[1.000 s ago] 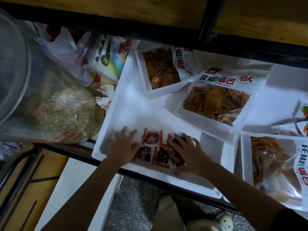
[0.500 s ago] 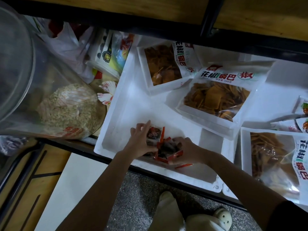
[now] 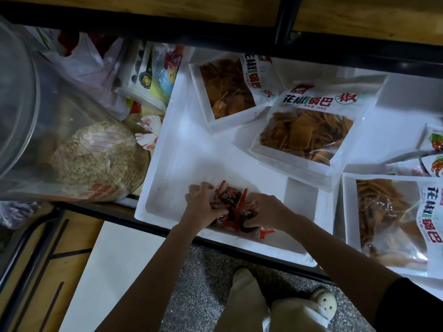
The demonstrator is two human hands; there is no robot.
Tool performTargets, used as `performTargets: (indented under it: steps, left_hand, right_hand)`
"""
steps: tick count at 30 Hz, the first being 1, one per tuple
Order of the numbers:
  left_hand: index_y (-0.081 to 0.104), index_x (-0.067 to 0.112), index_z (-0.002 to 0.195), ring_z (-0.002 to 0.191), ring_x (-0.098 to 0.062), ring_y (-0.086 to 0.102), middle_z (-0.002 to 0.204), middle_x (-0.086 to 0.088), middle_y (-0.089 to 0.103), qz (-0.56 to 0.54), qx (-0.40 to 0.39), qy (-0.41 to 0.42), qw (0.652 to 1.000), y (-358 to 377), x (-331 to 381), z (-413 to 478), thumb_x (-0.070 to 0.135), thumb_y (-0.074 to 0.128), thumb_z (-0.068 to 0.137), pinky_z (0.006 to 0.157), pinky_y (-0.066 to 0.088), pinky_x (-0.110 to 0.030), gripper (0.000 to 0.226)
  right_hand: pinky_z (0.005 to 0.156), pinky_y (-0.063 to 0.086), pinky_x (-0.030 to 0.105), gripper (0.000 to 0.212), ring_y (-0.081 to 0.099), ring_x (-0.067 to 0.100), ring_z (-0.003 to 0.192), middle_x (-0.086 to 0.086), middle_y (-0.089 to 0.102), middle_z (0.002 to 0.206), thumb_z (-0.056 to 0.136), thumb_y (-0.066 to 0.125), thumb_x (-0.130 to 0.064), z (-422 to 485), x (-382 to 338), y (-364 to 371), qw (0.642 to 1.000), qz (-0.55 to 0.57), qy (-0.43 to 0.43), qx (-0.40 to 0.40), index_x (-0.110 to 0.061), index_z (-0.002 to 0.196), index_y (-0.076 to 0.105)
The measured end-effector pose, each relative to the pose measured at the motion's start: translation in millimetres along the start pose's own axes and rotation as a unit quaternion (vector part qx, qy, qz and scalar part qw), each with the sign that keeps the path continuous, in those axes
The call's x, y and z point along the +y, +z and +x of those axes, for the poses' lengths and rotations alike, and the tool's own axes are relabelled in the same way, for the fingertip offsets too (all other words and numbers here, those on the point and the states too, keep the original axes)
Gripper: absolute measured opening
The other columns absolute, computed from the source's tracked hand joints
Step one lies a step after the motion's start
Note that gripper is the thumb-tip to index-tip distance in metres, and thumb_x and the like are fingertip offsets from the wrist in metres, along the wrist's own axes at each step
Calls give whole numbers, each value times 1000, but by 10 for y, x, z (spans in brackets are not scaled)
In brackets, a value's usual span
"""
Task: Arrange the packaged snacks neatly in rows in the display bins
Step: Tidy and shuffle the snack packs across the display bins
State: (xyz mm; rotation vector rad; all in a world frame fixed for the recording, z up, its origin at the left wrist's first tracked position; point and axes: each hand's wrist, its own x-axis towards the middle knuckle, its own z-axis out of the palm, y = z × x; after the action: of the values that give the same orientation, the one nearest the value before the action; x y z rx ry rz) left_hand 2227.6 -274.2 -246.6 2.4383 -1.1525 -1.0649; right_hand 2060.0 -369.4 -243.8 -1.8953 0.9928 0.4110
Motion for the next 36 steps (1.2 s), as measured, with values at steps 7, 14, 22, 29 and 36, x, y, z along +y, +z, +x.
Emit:
performTargets:
  steps: [7, 14, 22, 29, 36]
  left_hand:
    - [62, 14, 118, 94, -11, 55, 112, -2, 65, 46, -143, 18, 988, -177, 31, -43, 33, 82, 69, 79, 41, -19, 56]
    - [68, 13, 99, 88, -17, 63, 93, -1, 68, 82, -55, 80, 992, -221, 76, -126, 29, 80, 71, 70, 43, -19, 35]
    - [63, 27, 76, 67, -2, 61, 72, 11, 64, -141, 117, 75, 980, -285, 836, -531, 31, 79, 73, 57, 48, -14, 16]
    - [63, 20, 85, 59, -7, 63, 75, 4, 66, -156, 75, 173, 970, 203, 1780, -927, 26, 78, 78, 50, 55, -23, 18]
    - [59, 22, 86, 72, 0, 57, 78, 15, 61, -121, 48, 268, 955, 1088, 2989, -1329, 30, 81, 72, 62, 38, -4, 27]
  right_hand:
    - [73, 41, 21, 50, 52, 13, 94, 3, 59, 114, 70, 81, -19, -261, 191, -60, 996, 76, 5, 44, -17, 112, 53]
    - [61, 55, 20, 54, 62, 15, 81, 7, 63, 106, 71, 81, -26, -491, 137, -268, 985, 103, 20, 134, -20, 115, 51]
    - [63, 51, 14, 49, 60, 13, 86, 0, 62, 108, 70, 81, -27, -1101, 251, -569, 955, 171, 6, 241, -27, 108, 50]
    - [59, 37, 6, 51, 56, 5, 82, -12, 58, 93, 66, 84, -25, -1916, 775, -850, 922, 194, 2, 335, -23, 109, 55]
    - [62, 42, 7, 46, 58, -1, 78, -14, 60, 88, 71, 80, -27, -2966, 1937, -1137, 893, 243, 38, 378, -27, 106, 50]
